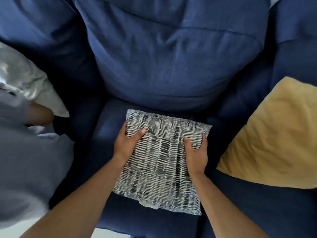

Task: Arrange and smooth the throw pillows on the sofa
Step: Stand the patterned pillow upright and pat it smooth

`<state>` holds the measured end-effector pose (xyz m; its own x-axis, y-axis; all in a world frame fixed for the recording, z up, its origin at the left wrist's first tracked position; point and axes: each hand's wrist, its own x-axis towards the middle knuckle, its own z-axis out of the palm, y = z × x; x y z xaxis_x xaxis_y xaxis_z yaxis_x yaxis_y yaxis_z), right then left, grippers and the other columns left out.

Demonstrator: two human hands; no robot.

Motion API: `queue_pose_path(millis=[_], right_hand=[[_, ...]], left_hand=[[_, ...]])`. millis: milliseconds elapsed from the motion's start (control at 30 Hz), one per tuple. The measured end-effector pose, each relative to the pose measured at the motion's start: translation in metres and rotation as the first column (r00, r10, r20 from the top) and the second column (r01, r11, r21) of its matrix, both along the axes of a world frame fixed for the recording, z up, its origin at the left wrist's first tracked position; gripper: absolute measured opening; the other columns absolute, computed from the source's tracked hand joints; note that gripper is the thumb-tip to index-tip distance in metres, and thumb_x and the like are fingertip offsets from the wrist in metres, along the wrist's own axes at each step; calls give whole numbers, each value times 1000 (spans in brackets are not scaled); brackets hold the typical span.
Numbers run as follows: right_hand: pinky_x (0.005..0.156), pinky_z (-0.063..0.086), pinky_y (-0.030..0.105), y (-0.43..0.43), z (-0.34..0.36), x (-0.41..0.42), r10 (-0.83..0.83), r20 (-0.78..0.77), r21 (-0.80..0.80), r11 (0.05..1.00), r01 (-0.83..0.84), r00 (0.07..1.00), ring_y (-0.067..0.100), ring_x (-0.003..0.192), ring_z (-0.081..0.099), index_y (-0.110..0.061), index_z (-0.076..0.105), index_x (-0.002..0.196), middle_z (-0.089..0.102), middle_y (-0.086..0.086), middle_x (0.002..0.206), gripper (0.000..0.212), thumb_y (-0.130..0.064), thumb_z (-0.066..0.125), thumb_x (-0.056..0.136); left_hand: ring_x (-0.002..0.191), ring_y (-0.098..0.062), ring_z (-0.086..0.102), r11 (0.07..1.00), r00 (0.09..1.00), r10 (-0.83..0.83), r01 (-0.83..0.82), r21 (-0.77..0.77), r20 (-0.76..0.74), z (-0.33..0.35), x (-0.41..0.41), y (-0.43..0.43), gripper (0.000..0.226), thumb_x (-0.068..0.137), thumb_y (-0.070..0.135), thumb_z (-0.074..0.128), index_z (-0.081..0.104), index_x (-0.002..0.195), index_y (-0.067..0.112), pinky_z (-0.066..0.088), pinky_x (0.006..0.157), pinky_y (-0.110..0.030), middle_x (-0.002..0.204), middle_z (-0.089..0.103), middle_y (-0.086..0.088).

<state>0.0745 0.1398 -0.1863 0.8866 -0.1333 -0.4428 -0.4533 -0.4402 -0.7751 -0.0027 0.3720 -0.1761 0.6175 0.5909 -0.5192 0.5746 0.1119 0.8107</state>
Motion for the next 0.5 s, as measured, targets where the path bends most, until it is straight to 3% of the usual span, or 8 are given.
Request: queue_pose_path(millis=[133,233,333,433,500], right_hand=[[107,25,4,10,43,5,22,393,37,999,-39,919,-12,139,28,-47,23,152,29,-35,151,77,-61,61,86],[114,20,9,15,61,31,58,609,37,994,-101,791,-4,146,23,-32,20,157,21,-34,154,76,-55,57,95],[113,18,8,22,62,63,85,600,21,992,-122,796,-9,145,19,-21,18,158,18,-30,155,78,-51,56,96],[109,14,0,26,51,82,140,506,-17,988,-153,851,-18,141,14,-24,15,159,20,-18,159,76,-46,55,98],[106,10,-4,25,44,89,164,461,-42,986,-163,872,-13,142,14,-23,11,159,18,-7,164,76,-46,52,99]], left_hand=[[118,4,61,982,958,119,-153,113,262,40,-6,3,77,75,54,79,43,144,51,48,100,-28,130,63,26],[129,16,45,952,921,133,-222,213,366,64,9,16,80,81,54,74,31,148,57,41,103,-12,141,45,41],[127,25,38,952,931,54,-157,262,362,70,38,31,84,90,47,70,20,158,42,35,97,2,136,39,53],[119,30,39,961,963,-37,-39,275,266,62,68,43,87,91,53,67,12,158,46,37,93,-1,128,38,58],[128,19,36,967,972,-85,27,253,221,56,81,48,92,85,67,64,8,157,50,35,99,-12,142,34,47]])
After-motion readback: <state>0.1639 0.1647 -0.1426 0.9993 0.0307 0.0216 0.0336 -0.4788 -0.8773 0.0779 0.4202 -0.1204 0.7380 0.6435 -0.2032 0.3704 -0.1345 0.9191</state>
